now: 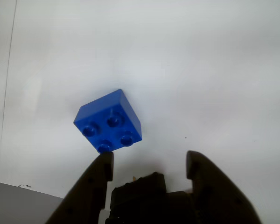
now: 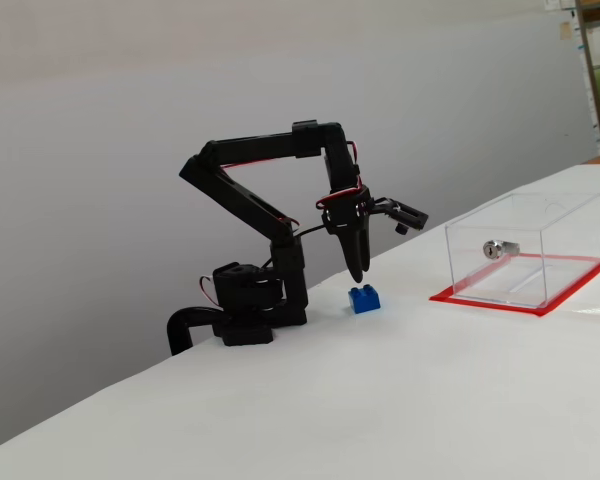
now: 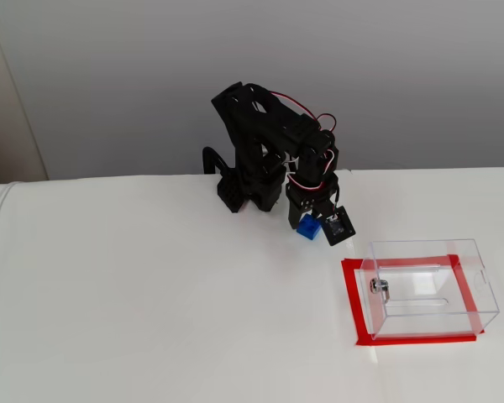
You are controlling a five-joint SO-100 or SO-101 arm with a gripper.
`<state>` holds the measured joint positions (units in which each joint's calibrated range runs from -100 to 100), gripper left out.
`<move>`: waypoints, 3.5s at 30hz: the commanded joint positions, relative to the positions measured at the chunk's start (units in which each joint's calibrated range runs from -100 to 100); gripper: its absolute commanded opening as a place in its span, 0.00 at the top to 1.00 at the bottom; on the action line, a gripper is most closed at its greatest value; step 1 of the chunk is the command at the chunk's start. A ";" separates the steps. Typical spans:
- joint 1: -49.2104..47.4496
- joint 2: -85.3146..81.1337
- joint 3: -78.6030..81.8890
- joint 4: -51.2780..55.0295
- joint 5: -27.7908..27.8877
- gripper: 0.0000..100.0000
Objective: Pick the blue lego brick and place it into the transparent box
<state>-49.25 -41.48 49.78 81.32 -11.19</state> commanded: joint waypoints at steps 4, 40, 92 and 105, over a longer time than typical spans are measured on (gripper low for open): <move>-4.69 2.57 -3.12 0.06 -0.56 0.81; -15.70 18.36 -9.63 -0.64 -1.91 0.67; -17.55 22.18 -3.49 -5.78 -4.78 0.67; -17.55 23.02 -3.76 -9.00 -4.78 0.67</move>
<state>-67.41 -18.22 47.04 74.38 -16.12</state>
